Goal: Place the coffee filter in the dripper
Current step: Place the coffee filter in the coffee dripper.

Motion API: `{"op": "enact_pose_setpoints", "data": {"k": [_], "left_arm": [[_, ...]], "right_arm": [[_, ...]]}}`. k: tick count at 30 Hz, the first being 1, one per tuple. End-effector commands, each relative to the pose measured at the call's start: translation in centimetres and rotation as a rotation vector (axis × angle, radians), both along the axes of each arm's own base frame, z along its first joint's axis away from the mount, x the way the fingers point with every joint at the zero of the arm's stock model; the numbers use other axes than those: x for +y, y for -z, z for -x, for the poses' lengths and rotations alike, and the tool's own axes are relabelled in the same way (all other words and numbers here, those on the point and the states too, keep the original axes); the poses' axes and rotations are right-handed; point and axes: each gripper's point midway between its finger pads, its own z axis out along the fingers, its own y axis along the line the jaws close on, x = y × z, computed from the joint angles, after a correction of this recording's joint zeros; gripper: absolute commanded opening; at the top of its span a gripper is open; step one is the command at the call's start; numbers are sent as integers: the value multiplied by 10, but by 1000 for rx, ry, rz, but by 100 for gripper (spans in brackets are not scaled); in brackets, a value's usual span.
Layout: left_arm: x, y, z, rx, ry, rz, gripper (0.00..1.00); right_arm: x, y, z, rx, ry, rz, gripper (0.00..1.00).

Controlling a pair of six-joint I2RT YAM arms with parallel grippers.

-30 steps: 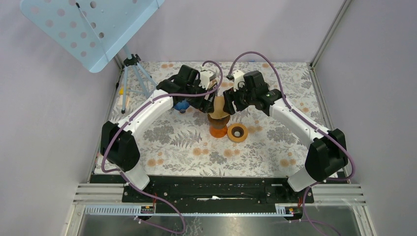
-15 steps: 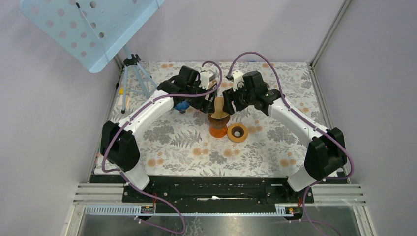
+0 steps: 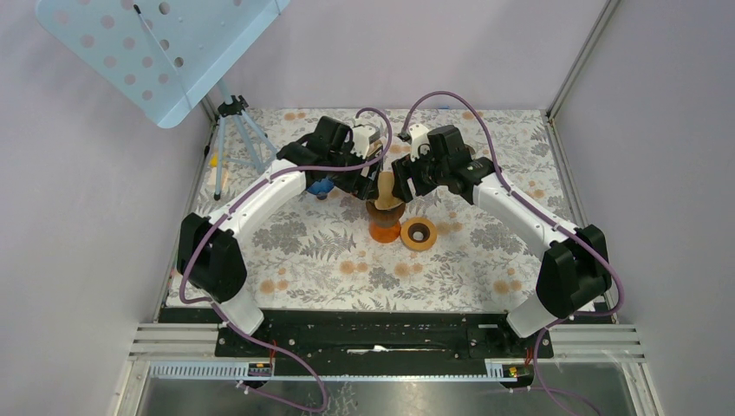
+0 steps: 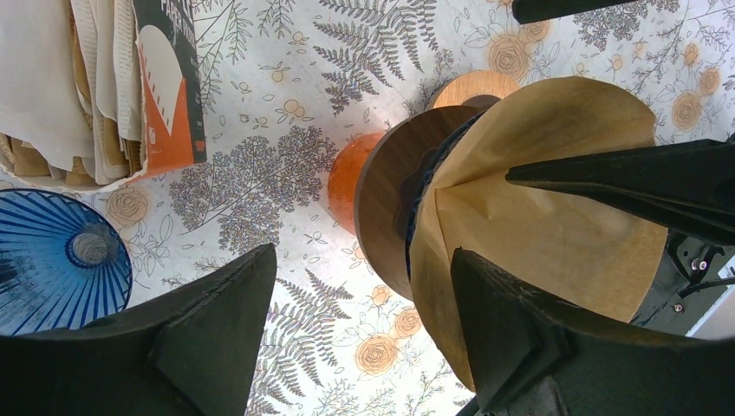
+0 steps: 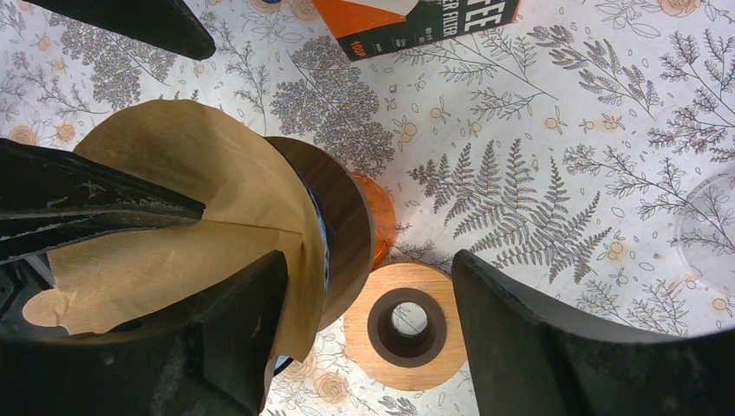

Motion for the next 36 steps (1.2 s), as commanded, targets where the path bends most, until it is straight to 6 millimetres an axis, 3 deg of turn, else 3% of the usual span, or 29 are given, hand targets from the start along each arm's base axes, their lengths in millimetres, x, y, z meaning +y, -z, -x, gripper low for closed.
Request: {"op": "enact_pose_setpoints", "data": {"k": [1,14,21,36], "left_arm": [[9,-2,-1,-17,-2,-19,79],[7,-27,-3,-58,24,1,83],[6,-36,-1,-74,41,14,85],[5,-60,-2,-125,51,39,89]], "right_arm": [[0,-8,0,-22,-11,18,77],[11,-27,7,-16,-58,-52,79],[12,-42,6,-44,-63,-68,79],[14,-57,5,-66,-69,-83,79]]}}
